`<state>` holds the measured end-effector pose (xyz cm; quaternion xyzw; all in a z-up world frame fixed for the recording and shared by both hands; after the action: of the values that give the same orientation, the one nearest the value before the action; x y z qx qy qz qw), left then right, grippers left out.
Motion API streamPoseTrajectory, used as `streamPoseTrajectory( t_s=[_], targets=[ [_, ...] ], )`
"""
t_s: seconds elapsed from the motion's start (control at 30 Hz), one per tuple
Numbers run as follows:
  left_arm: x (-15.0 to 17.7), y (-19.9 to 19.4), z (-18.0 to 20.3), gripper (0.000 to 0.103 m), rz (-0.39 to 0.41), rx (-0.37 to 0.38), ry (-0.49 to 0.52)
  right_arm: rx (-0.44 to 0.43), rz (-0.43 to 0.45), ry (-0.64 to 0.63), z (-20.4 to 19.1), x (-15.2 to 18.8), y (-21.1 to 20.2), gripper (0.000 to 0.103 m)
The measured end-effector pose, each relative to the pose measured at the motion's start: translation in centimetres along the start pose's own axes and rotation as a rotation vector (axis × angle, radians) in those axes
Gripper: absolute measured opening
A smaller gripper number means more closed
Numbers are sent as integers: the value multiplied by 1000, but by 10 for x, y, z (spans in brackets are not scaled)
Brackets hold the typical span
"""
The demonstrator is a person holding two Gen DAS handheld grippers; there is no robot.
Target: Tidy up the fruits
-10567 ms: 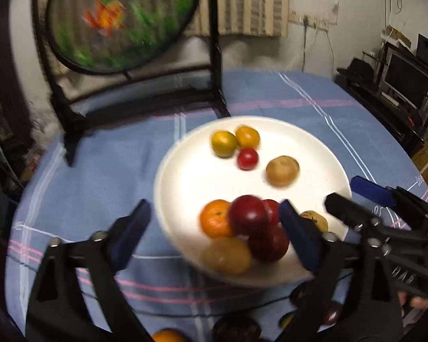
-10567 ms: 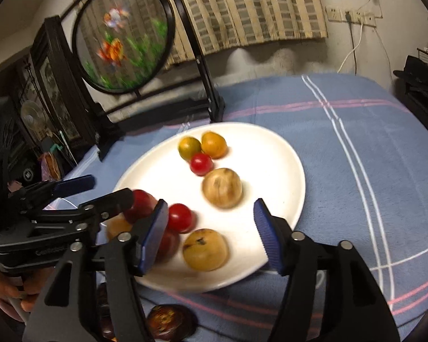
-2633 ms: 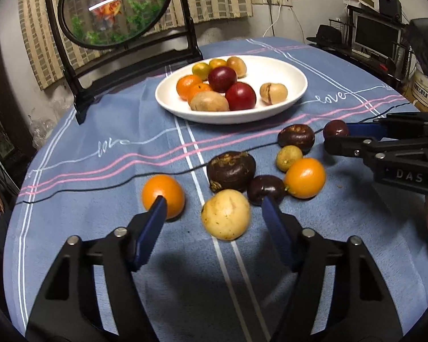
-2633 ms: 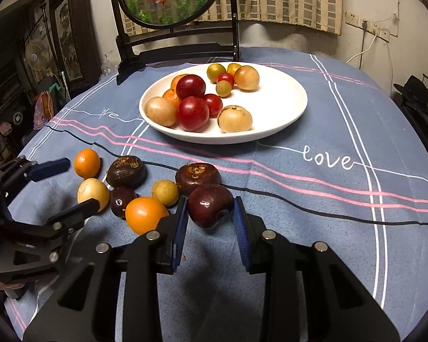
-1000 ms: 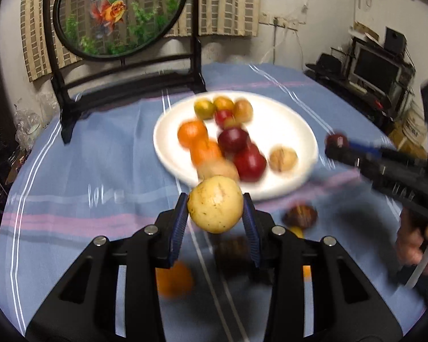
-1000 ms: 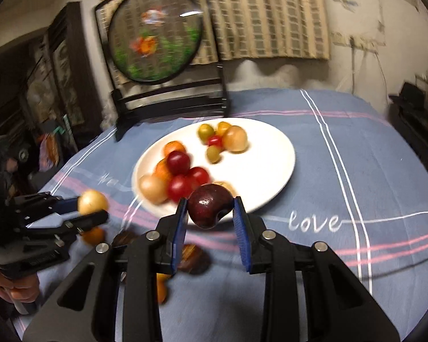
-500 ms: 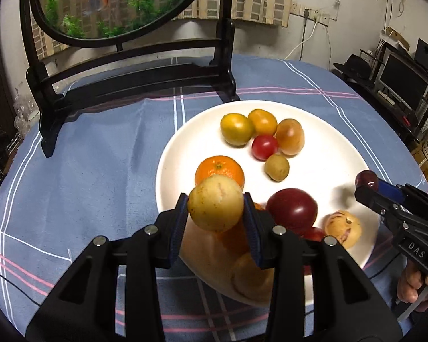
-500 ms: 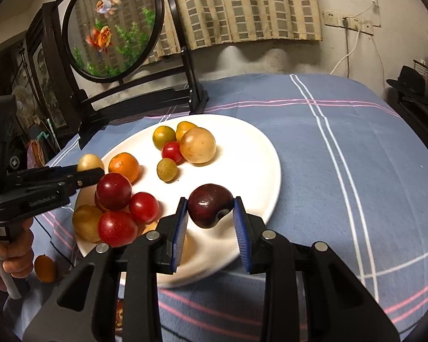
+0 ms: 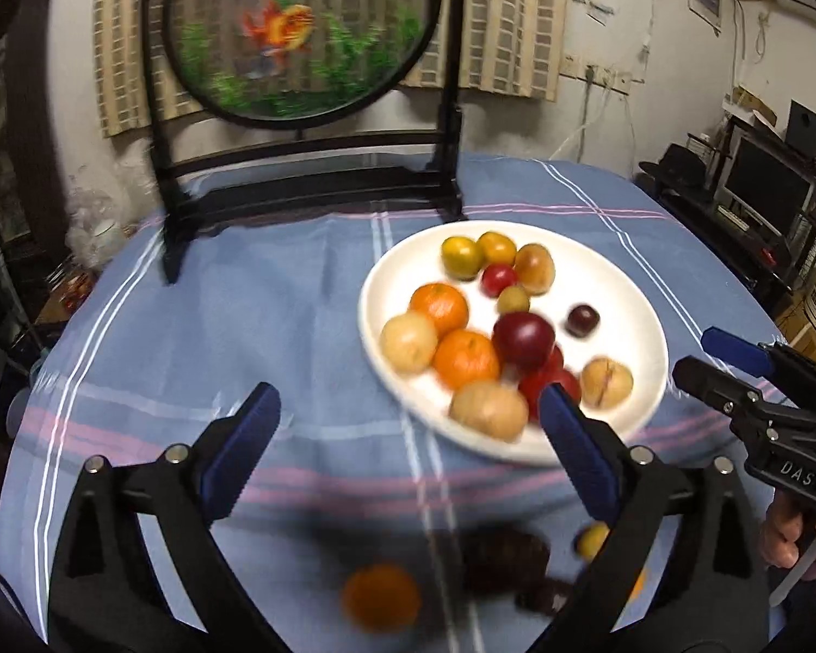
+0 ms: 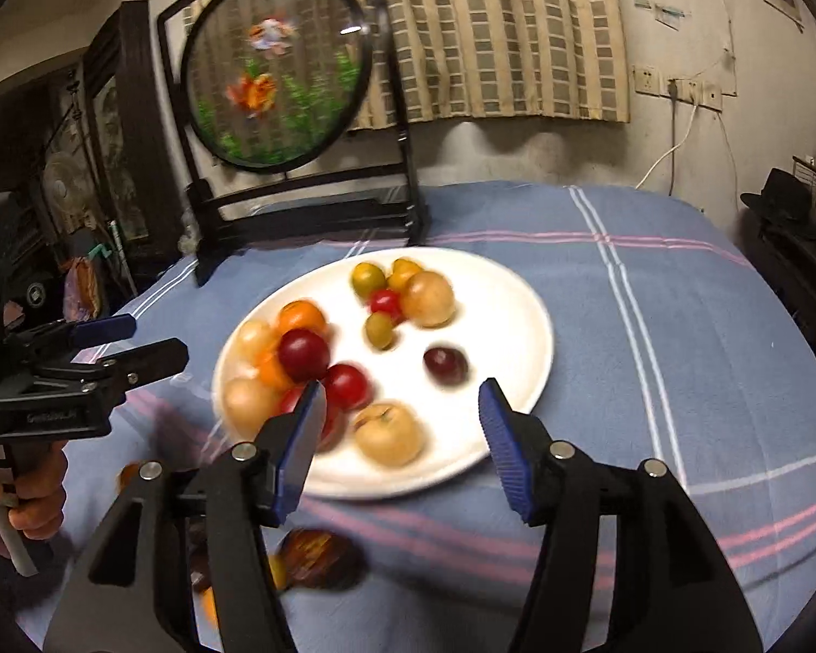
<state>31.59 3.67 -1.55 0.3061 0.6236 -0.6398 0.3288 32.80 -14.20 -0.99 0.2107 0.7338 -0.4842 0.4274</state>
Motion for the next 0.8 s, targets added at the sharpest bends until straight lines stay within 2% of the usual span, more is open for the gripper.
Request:
streamPoseTrajectory(
  t_s=[0.17, 0.33, 0.47, 0.6, 0.8],
  targets=[
    [44, -23, -15, 99, -32, 36, -90, -51, -53, -72, -35, 33, -19, 60],
    [77, -28, -29, 99, -67, 9, -133, -95, -108, -145, -65, 66, -35, 60],
    [83, -33, -32, 99, -71, 3, -143, -101, -150, -194, -78, 80, -31, 60],
    [85, -35, -29, 99, -70, -6, -111, -74, -166, -244, -80, 87, -22, 60],
    [85, -36, -22, 99, -77, -5, -80, -79, -193, -241, -76, 90, -14, 59]
  ],
)
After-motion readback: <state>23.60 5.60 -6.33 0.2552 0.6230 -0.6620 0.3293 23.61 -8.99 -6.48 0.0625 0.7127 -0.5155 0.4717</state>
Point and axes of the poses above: each gripper's, at about its wrist camera, not at the fingertips, and y roughly the way its jaws point, z to its right, x to its underside, the point moved 6 cm from there along y, roughly the way its jaws point, and after that the axes turned 4 degrees about z, right-handed, at the moved point
